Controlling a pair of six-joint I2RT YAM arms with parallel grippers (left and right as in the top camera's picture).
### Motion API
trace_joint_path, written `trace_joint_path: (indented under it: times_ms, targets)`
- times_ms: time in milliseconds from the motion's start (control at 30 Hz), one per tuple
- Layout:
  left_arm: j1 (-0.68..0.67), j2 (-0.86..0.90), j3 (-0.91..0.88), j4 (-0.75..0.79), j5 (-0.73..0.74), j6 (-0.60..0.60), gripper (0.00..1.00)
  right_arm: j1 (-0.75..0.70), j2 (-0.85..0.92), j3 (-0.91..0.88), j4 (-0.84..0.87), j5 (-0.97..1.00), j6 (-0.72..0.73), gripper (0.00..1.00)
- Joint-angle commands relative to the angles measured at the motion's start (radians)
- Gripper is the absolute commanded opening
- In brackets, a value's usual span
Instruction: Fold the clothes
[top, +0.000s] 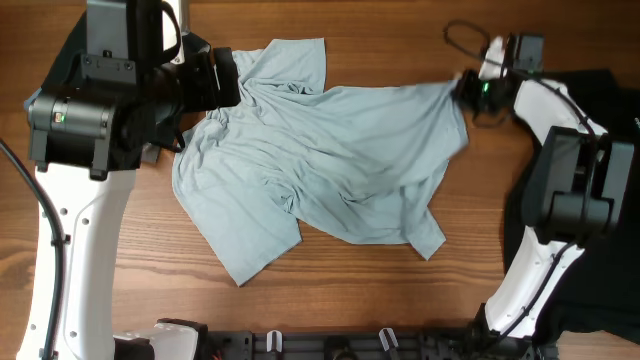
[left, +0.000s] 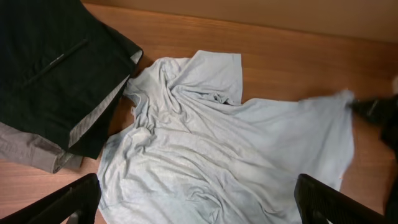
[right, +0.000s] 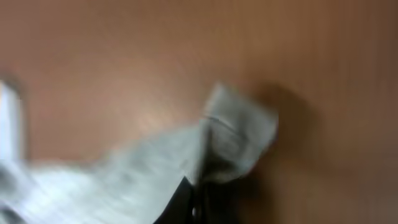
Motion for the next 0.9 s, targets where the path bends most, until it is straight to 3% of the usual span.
trace_joint_path:
  times_ms: [0,67,133,167,400,533,733,867]
  targets:
    - [0.002,-0.015,-0.002,0.001,0.008,0.001,1.0,-0.052,-0.012,0.23,0.131,-0.071,0.162,0.04]
    - [0.002,-0.015,-0.002,0.001,0.008,0.001,1.0,-0.073,-0.012,0.296,0.178,-0.071,0.212,0.05]
    - [0.002,-0.015,-0.002,0.001,0.008,0.001,1.0,-0.088,-0.012,0.333,0.176,-0.076,0.223,0.84]
    - [0.002,-0.015,-0.002,0.001,0.008,0.001,1.0,-0.093,-0.012,0.338,0.166,-0.084,0.223,1.0]
    - [0.002,-0.015,-0.002,-0.005,0.008,0.002,1.0,-0.154,-0.025,0.341,-0.067,-0.261,0.208,1.0]
    - [0.002,-0.016,-0.002,-0.047,0.008,0.002,1.0,-0.174,-0.06,0.341,-0.312,-0.302,0.111,1.0]
    - [0.002,-0.016,-0.002,-0.128,0.007,0.002,1.0,-0.156,-0.07,0.327,-0.796,0.038,0.063,1.0]
    - [0.002,-0.016,-0.002,-0.167,0.007,0.002,1.0,-0.134,-0.066,0.243,-0.908,0.222,0.064,0.94]
